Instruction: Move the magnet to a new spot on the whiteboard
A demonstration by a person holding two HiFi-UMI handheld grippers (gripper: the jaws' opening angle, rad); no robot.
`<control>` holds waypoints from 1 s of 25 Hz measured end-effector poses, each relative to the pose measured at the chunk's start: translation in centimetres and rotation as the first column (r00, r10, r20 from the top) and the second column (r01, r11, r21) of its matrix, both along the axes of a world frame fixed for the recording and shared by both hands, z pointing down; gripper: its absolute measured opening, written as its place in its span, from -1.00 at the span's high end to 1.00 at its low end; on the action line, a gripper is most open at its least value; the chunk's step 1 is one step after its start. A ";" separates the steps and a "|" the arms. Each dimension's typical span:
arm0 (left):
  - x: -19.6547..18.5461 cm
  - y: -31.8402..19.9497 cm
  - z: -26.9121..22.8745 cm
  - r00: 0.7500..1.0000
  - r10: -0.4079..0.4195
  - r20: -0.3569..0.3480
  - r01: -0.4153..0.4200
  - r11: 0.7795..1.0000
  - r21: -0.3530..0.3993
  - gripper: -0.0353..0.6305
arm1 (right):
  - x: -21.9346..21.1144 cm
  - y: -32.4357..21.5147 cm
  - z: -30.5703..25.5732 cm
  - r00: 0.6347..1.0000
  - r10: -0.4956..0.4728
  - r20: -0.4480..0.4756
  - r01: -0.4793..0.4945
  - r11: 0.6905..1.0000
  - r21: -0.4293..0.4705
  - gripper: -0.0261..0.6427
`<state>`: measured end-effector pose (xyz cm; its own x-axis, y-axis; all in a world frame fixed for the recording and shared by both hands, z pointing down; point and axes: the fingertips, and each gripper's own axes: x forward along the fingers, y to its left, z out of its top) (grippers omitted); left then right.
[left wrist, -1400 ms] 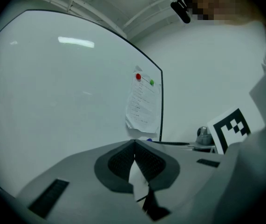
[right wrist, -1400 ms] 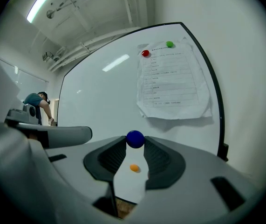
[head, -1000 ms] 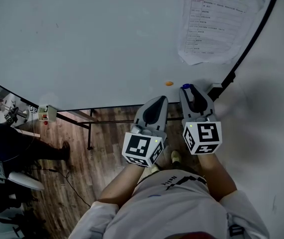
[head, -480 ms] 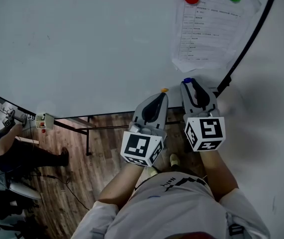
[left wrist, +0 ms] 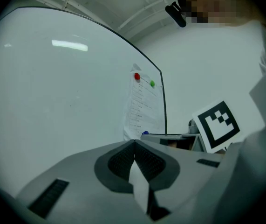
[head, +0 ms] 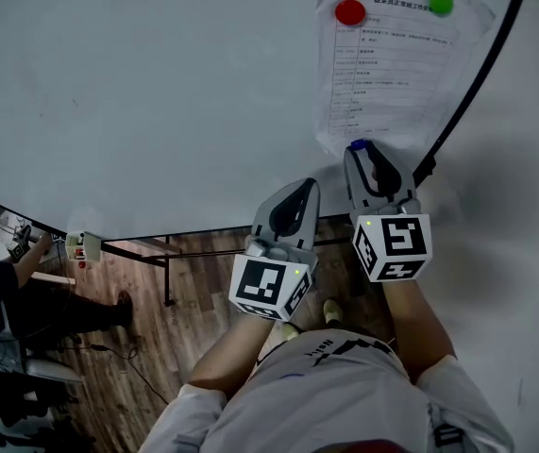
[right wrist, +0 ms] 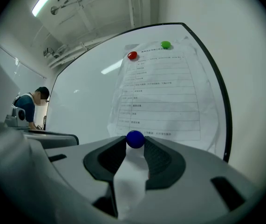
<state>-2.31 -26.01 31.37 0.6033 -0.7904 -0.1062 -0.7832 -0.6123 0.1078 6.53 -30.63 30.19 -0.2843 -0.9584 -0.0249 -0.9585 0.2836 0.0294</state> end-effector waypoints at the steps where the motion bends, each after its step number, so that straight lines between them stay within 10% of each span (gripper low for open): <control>1: 0.1 -0.2 0.1 1.000 0.001 0.000 -0.001 1.000 -0.002 0.86 | 0.1 -0.3 0.0 1.000 0.001 -0.002 -0.001 1.000 -0.001 0.54; 25: -0.4 -2.1 1.2 1.000 0.013 -0.002 -0.013 1.000 -0.025 0.86 | 0.3 -2.0 0.3 0.998 0.050 0.031 -0.049 0.998 -0.046 0.54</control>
<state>-2.69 -28.09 32.56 0.6136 -0.7848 -0.0873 -0.7748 -0.6197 0.1248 6.86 -32.60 30.44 -0.2362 -0.9717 0.0107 -0.9717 0.2360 -0.0131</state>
